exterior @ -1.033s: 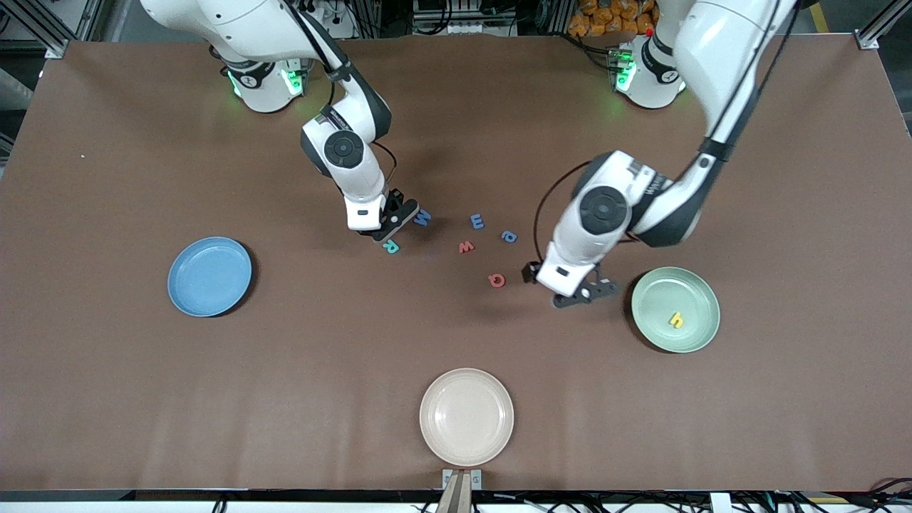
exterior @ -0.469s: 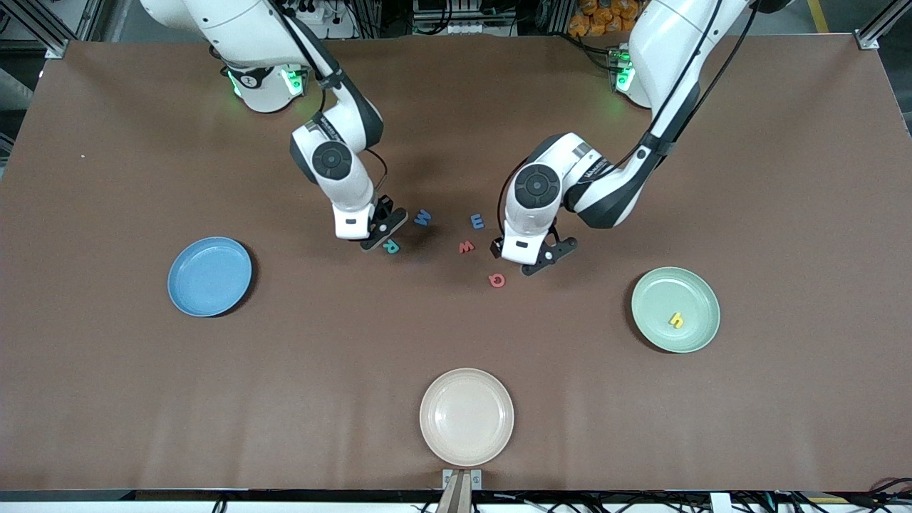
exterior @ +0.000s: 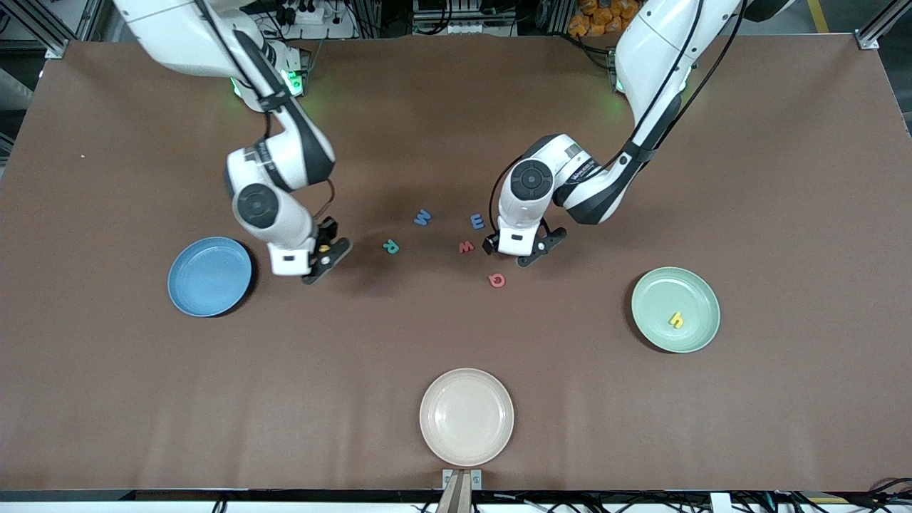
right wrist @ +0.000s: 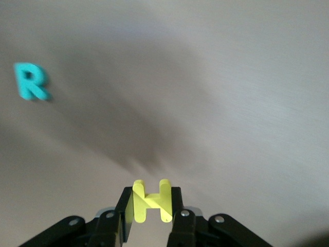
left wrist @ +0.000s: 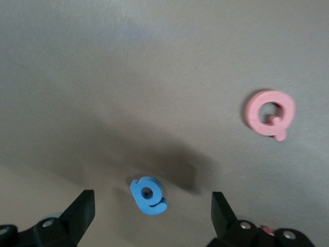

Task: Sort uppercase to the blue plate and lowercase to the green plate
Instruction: 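Lower the yellow H onto the blue plate and open the right gripper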

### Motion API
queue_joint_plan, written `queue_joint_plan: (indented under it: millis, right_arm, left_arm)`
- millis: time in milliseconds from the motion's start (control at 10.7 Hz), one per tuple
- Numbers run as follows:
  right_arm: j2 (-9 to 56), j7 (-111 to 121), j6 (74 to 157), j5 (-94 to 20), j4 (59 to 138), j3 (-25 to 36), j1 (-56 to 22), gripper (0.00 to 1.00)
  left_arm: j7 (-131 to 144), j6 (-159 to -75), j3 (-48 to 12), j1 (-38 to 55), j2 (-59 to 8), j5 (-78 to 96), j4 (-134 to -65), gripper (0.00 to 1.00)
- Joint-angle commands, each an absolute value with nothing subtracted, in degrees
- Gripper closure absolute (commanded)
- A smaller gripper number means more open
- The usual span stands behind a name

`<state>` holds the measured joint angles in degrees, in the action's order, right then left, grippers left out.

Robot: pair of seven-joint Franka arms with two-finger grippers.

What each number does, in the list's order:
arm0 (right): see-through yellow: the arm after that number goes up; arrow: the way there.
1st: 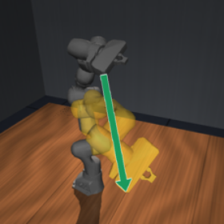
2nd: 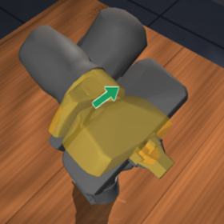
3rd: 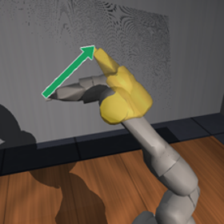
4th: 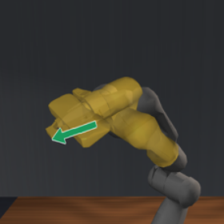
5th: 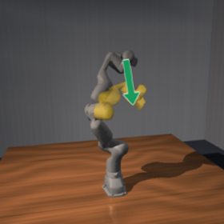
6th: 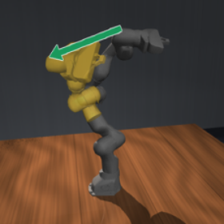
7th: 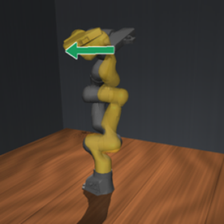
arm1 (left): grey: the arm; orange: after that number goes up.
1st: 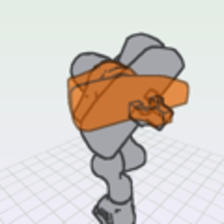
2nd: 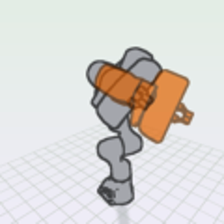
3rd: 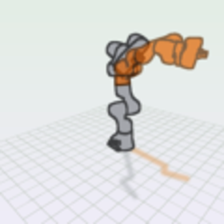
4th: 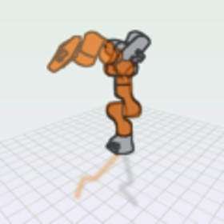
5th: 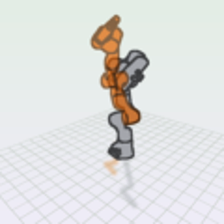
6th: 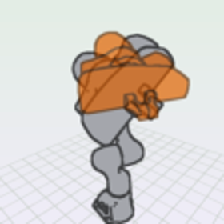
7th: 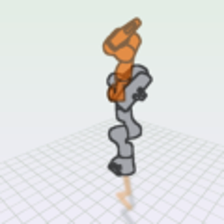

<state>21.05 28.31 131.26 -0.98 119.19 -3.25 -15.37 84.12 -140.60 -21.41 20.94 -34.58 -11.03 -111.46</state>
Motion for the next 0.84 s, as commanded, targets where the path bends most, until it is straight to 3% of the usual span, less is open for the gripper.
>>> queue_joint_plan:
  millis: [0,282,657,751]
  right_arm:
    - [21.00,34.87,125.45,0.00,114.89,-1.69,-10.12,0.80]
    - [21.62,41.20,124.01,0.09,113.73,7.10,-9.59,0.80]
    - [26.80,44.47,126.65,-0.96,114.26,8.00,-5.28,0.77]
    - [26.98,44.04,126.74,-1.23,114.87,8.00,-5.19,0.72]
  left_arm:
    - [86.65,-143.35,-21.36,21.09,-33.31,-11.34,-114.34,0.04]
    - [88.42,-143.44,-21.09,22.76,-33.22,-11.60,-114.87,0.15]
    - [88.59,-143.17,-20.92,22.24,-32.78,-14.14,-115.05,0.20]
    - [88.59,-143.17,-20.83,22.15,-32.78,-14.15,-115.05,0.22]
